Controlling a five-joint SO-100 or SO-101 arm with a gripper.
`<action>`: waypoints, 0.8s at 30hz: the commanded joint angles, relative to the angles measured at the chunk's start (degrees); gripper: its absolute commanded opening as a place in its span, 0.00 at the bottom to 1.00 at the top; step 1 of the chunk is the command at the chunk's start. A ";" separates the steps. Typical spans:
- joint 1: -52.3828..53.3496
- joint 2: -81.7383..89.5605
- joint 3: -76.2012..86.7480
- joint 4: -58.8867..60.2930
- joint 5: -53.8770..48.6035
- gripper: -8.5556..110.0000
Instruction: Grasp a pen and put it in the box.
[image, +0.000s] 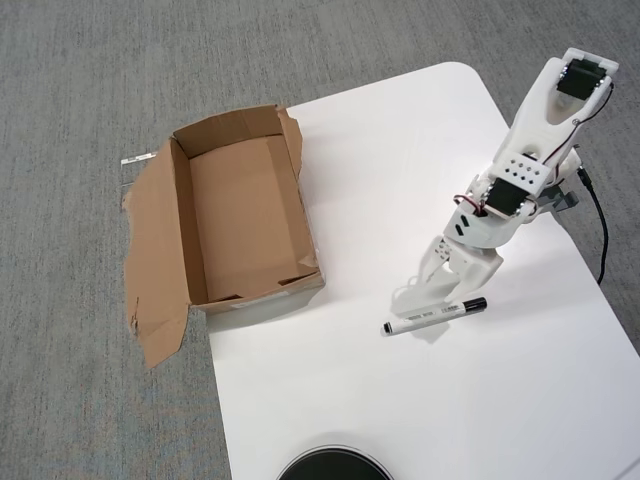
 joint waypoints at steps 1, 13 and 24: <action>0.04 -0.53 -1.01 -0.79 0.31 0.21; -5.49 -1.76 -1.10 -0.88 0.40 0.21; -7.78 -2.37 -3.21 -0.97 0.40 0.21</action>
